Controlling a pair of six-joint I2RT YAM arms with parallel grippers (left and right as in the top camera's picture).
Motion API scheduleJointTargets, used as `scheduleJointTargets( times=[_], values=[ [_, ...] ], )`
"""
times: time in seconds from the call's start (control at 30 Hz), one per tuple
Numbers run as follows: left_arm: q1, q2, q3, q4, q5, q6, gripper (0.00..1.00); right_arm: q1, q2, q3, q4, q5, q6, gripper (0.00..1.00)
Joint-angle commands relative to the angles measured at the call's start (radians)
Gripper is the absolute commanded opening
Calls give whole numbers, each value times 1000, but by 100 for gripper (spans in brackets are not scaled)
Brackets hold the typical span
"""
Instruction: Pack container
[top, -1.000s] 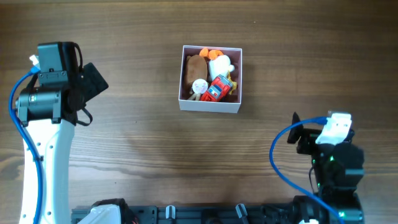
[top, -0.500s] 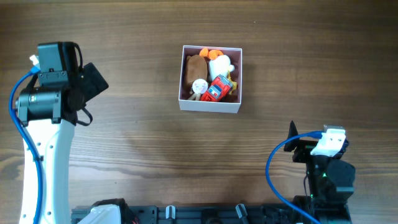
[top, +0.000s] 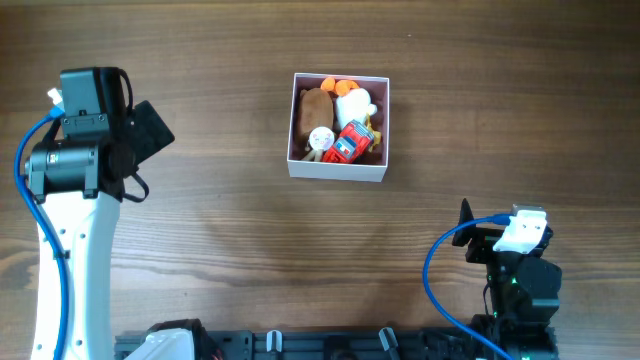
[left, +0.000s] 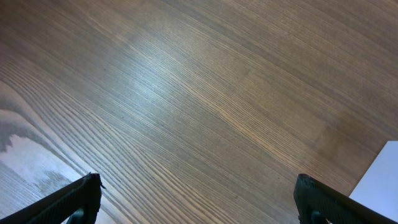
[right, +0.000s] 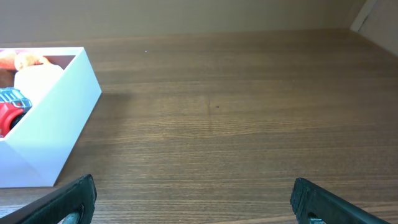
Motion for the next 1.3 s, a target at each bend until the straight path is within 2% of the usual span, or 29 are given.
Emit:
scheduleJointTargets(
  times=[0.0,0.77,0.9,1.03,1.27],
  values=[
    [6,2,1,-1,6,-20,100,3,-12,-3,8,17,-11,100],
    [6,2,0,-1,6,-20,100,3,-12,-3,8,17,-10,100],
    [-5,-64,-20,9,21,-16,100,3,-12,-3,8,17,-10,100],
    [-26,-200,-144,85,63,-5,100,3,-12,-3,8,17,-10,100],
    [-27,-475,-497,318,300,231,100,3,-12,-3,8,17,-10,100]
  ],
)
